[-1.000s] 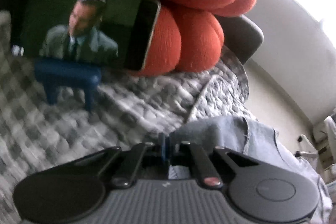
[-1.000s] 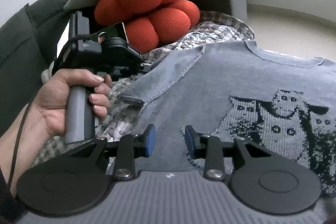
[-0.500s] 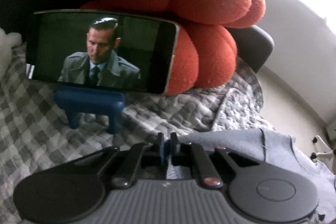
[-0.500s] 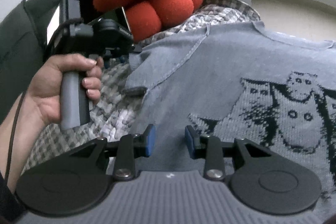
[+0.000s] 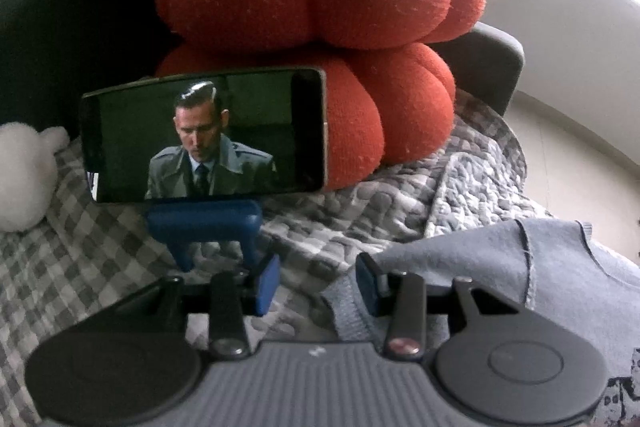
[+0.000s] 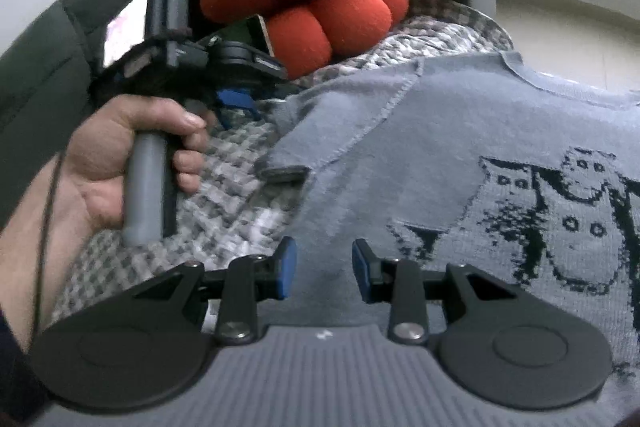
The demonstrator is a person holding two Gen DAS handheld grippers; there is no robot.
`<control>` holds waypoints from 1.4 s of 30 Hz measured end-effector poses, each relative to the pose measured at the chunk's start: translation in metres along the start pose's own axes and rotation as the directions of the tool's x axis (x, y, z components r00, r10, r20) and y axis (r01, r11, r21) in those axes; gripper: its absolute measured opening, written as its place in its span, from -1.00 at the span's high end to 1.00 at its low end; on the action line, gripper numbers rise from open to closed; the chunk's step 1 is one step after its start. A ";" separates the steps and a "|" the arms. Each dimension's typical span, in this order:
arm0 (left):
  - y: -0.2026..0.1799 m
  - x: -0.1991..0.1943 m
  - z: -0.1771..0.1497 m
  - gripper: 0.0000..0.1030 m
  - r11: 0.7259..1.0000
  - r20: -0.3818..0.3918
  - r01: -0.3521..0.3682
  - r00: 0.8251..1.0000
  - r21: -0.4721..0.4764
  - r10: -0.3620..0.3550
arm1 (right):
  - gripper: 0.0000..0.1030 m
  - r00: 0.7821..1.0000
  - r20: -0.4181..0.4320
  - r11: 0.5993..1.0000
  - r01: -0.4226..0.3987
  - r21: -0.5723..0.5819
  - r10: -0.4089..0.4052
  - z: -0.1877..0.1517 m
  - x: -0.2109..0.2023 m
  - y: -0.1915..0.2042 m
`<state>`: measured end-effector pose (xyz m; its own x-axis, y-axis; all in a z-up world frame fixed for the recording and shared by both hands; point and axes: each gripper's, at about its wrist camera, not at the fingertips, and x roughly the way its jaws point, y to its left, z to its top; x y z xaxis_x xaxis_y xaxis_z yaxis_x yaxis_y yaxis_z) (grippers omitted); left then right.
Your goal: Fold clothes
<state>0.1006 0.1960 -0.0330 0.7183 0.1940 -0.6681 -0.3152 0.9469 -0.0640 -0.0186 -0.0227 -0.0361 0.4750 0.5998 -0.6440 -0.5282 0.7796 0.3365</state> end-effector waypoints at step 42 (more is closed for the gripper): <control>0.011 -0.001 -0.007 0.93 0.963 -0.045 0.232 0.970 -0.135 -0.240 | 0.94 0.986 -0.101 0.987 -0.127 0.099 0.137 -0.011 0.005 -0.001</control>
<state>0.0920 0.2046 -0.0383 0.7444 -0.0506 -0.6658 -0.2204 0.9226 -0.3165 -0.0235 -0.0226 -0.0470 0.3251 0.6794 -0.6578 -0.5117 0.7114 0.4818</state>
